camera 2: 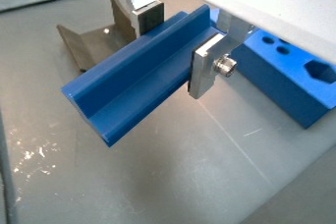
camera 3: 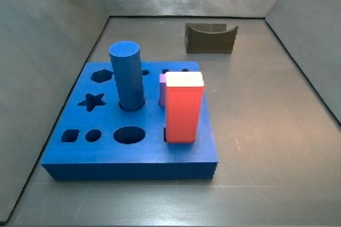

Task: Pick up the star object. Move up. Place the star object on the fixture. Regrasp the star object. Move to above the board. Insert the star object.
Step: Place the star object on the fixture.

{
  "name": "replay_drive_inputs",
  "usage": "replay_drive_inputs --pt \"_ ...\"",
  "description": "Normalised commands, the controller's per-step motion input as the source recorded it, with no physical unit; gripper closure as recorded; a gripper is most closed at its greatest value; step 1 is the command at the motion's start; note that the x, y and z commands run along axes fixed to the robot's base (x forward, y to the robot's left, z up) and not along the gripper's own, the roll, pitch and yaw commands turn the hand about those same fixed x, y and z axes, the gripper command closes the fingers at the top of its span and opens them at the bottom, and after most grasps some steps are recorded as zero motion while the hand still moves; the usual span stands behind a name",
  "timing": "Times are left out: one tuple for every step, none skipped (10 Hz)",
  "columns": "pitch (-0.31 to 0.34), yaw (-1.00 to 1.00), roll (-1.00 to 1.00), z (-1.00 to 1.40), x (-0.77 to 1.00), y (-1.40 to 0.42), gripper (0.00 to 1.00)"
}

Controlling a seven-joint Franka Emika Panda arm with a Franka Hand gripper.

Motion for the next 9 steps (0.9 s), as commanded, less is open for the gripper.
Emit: replay_drive_inputs --pt "0.081 0.03 0.13 0.66 -0.02 0.01 1.0" --pt "0.089 0.03 0.12 0.53 -0.01 0.01 1.0" --pt "0.092 0.03 0.11 0.4 0.0 0.01 1.0" --pt "0.095 0.03 0.1 0.22 0.0 0.01 1.0" --pt "0.059 -1.0 0.18 0.26 1.0 -0.05 1.0" --pt "0.065 -1.0 0.17 0.23 1.0 -0.05 1.0" --pt "0.106 -0.92 0.13 0.21 1.0 -0.04 1.0" --pt "0.146 -0.59 0.06 0.19 1.0 -0.03 1.0" --pt "0.167 -0.37 0.05 0.18 1.0 -0.03 1.0"
